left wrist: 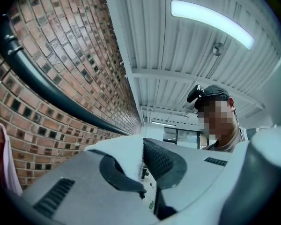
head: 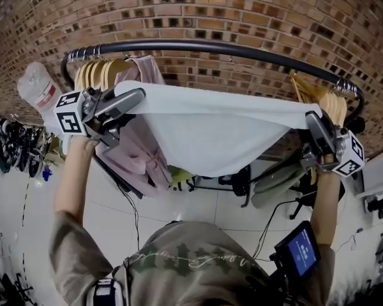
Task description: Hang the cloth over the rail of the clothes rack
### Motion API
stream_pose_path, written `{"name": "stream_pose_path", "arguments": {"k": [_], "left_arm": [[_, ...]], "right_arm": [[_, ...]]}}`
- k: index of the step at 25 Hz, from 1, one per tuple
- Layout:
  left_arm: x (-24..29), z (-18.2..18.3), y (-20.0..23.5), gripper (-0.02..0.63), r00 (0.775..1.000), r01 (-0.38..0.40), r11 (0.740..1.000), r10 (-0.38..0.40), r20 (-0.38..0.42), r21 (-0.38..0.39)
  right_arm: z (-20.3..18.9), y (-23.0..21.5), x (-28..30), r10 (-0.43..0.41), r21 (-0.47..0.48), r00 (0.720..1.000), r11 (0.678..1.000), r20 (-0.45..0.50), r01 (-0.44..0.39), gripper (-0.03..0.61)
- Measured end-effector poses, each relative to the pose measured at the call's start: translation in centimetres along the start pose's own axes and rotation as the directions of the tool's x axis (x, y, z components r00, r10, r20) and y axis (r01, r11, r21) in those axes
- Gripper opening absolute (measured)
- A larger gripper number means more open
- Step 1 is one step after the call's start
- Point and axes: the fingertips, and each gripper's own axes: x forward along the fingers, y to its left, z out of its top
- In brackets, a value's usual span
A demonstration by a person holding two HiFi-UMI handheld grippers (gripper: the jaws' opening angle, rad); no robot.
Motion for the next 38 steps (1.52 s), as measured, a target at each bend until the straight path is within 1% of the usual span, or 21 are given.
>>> {"name": "stream_pose_path", "arguments": {"k": [2, 5, 7, 12, 18, 21, 23, 25, 29, 32, 38], "left_arm": [[0.5, 0.7, -0.1, 0.015, 1.0, 0.011, 1.0, -0.011, 0.003, 0.017], [0.8, 2.0, -0.1, 0.015, 1.0, 0.017, 0.999, -0.017, 0.007, 0.03], [1.0, 2.8, 0.1, 0.015, 1.0, 0.015, 1.0, -0.015, 0.006, 0.026], [1.8, 4.8, 0.3, 0.015, 1.0, 0.002, 0.999, -0.002, 0.0, 0.036], [2.5, 7.2, 0.8, 0.015, 1.0, -0.014, 0.998, 0.012, 0.024, 0.068], [2.6, 8.4, 1.5, 0.015, 0.998, -0.065, 0.994, 0.063, 0.027, 0.085], [2.9, 8.9, 1.8, 0.015, 0.995, -0.096, 0.989, 0.094, 0.019, 0.11], [3.3, 9.7, 1.8, 0.015, 0.996, -0.089, 0.987, 0.087, 0.023, 0.132], [4.2, 11.5, 2.0, 0.015, 0.997, -0.073, 0.987, 0.07, 0.029, 0.142], [4.2, 11.9, 2.1, 0.015, 0.998, -0.066, 0.99, 0.064, 0.023, 0.126], [4.1, 12.1, 2.9, 0.015, 0.999, -0.051, 0.994, 0.052, -0.007, 0.097]], "right_arm": [[1.0, -0.3, 0.2, -0.014, 0.006, 1.0, 1.0, 0.007, 0.014, 0.018], [2.0, -0.5, 0.7, -0.026, -0.06, 0.999, 0.998, -0.035, 0.024, 0.018], [2.9, -0.5, 1.1, -0.025, -0.1, 0.998, 0.995, -0.062, 0.019, 0.018], [5.1, -0.8, 2.1, -0.011, -0.132, 0.996, 0.991, -0.093, -0.001, 0.018], [7.5, -1.7, 3.5, -0.008, -0.136, 0.997, 0.991, -0.083, -0.003, 0.018], [8.4, -2.4, 4.4, -0.024, -0.144, 0.996, 0.989, -0.088, 0.011, 0.018], [8.7, -2.7, 4.7, -0.045, -0.155, 0.994, 0.988, -0.101, 0.029, 0.018], [9.4, -2.9, 4.7, -0.057, -0.166, 0.993, 0.985, -0.103, 0.04, 0.018], [10.9, -3.3, 5.1, -0.059, -0.182, 0.992, 0.982, -0.107, 0.039, 0.018], [11.2, -3.4, 5.3, -0.056, -0.18, 0.992, 0.983, -0.116, 0.034, 0.018], [11.3, -4.1, 5.8, -0.073, -0.126, 0.986, 0.991, -0.148, 0.054, 0.018]]}}
